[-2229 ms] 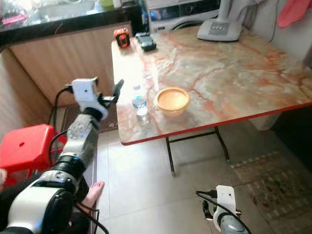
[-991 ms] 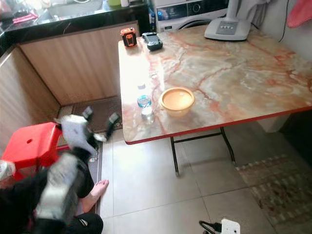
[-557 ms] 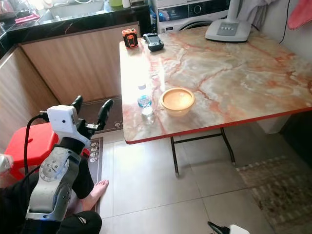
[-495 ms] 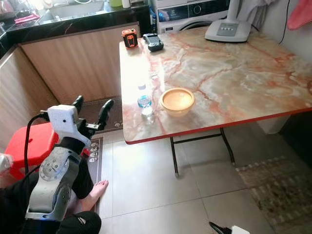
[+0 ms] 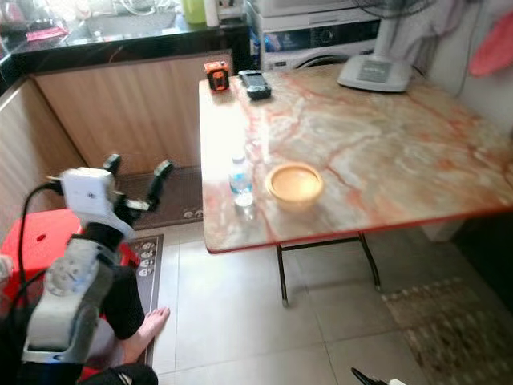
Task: Restocking fridge
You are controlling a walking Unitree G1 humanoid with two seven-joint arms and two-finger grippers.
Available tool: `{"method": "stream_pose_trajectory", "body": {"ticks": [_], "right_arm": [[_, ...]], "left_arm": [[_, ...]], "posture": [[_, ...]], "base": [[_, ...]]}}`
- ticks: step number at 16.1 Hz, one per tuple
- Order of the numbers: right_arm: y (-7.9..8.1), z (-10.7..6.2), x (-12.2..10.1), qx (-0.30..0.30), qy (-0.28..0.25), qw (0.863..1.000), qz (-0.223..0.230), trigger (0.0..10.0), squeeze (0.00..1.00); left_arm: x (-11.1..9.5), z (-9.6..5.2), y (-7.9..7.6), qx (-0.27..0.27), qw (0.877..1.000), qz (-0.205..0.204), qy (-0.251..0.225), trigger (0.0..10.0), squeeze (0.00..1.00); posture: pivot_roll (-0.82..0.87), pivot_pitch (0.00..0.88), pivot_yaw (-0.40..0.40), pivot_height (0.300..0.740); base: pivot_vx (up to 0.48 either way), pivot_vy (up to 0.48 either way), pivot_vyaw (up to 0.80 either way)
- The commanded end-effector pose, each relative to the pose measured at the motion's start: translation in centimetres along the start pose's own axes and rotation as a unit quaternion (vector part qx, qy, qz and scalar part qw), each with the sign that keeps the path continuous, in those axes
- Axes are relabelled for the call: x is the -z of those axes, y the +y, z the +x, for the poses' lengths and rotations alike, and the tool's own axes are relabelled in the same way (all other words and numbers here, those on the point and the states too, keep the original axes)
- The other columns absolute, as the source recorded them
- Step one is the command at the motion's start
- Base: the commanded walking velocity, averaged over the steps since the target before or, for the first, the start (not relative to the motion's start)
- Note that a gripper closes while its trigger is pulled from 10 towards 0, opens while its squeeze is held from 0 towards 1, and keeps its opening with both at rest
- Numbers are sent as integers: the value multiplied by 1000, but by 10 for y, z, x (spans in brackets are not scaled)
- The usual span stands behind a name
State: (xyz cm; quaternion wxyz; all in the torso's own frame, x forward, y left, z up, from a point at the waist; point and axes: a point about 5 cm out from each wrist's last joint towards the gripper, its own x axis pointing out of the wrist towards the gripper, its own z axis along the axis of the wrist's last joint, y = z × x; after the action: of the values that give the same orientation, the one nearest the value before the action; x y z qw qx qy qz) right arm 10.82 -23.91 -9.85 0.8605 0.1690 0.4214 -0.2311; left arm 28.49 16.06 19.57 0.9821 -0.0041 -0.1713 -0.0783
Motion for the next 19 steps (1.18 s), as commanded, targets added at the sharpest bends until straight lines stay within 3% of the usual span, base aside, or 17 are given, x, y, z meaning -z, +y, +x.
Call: {"method": "stream_pose_trajectory", "body": {"ticks": [1,6,8,11,13,16,19], "right_arm": [[2,0,1,-2,3,1000,3,10000,0],[2,0,0,4,0,1000,15,10000,0],[3,1,1,1,4,1000,12,10000,0],[4,1,0,-4,5,1000,4,10000,0],[5,1,-1,-9,3,1000,-2,10000,0],[6,1,-1,-13,4,1000,-2,10000,0],[8,1,1,-16,6,1000,-2,10000,0]], "left_arm": [[-9,3,3,-3,1000,7,-11,10000,0],[-8,2,-2,-1,1000,-2,-5,10000,0],[-11,1,-8,23,1000,-5,-4,10000,0],[-13,-1,-15,52,999,-9,-1,10000,0],[-17,-2,-20,73,996,-39,16,10000,0],[-25,-2,-25,100,995,-26,16,10000,0],[-28,-3,-31,106,993,-47,25,10000,0]], "posture": [[162,0,49,740],[162,28,49,740],[171,37,49,740],[183,43,47,740],[192,46,46,740],[206,49,46,740],[214,52,49,740]], "base": [[480,0,0],[480,0,0],[375,0,-622],[0,0,-633],[0,0,0],[0,0,0],[0,0,0]]}}
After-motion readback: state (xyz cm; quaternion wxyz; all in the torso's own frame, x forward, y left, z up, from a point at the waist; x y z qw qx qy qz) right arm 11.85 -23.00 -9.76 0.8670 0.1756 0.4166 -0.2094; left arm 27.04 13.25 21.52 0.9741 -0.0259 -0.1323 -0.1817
